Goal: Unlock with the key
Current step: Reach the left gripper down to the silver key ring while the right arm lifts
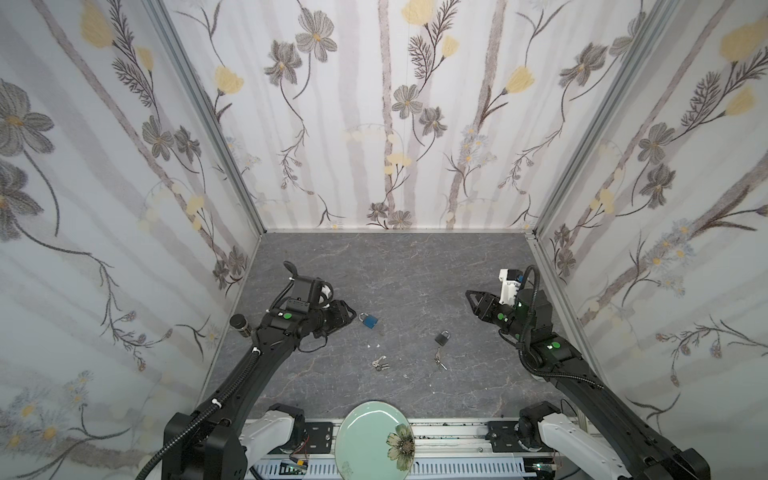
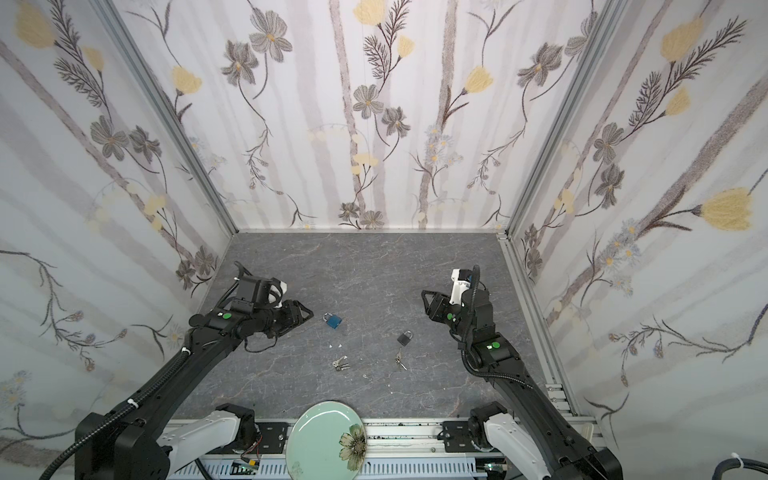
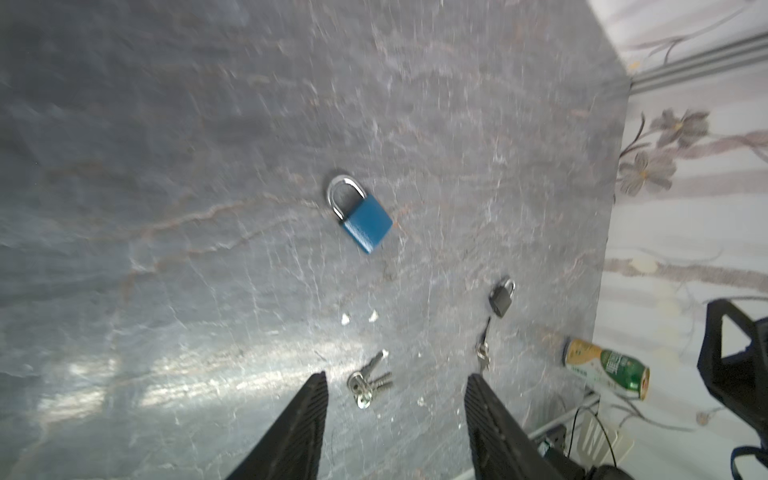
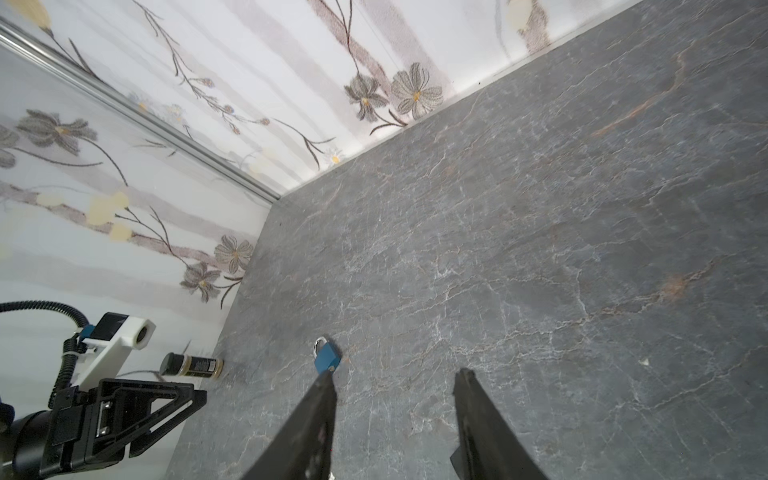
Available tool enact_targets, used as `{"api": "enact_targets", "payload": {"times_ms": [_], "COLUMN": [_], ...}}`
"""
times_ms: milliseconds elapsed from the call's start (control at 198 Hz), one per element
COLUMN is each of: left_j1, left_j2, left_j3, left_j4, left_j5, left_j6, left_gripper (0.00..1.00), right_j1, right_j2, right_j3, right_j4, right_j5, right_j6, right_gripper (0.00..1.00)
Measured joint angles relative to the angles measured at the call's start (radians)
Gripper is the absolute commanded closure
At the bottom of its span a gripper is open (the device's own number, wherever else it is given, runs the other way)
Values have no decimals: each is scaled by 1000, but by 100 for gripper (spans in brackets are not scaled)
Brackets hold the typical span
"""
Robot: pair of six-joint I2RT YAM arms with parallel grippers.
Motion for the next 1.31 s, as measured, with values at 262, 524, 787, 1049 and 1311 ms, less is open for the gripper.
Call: {"api": "enact_targets", "payload": {"times_ms": [262, 524, 787, 1049, 1311], "left_j1": [-214, -324, -406, -431, -432], "left_j2": [104, 272, 441, 526, 579], "left_j3": [1, 74, 150, 173, 184], "left_j4": [-98, -153, -195, -219, -219], "left_j5": [-54, -103, -122, -130, -129], "left_j6": [-66, -66, -35, -11, -2], "left_gripper": [46, 42, 51, 60, 69], "right_j1": [125, 156, 163, 164, 163], "right_j2": [33, 75, 79, 79, 98], "right_j3": [-29, -35, -47, -56, -50], "right_j4": [-14, -8, -1, -1, -1], "right_j5": [68, 105, 127, 143, 157], "right_j6": [39, 69, 82, 89, 89], "right_gripper": [46, 46, 46, 46, 45]}}
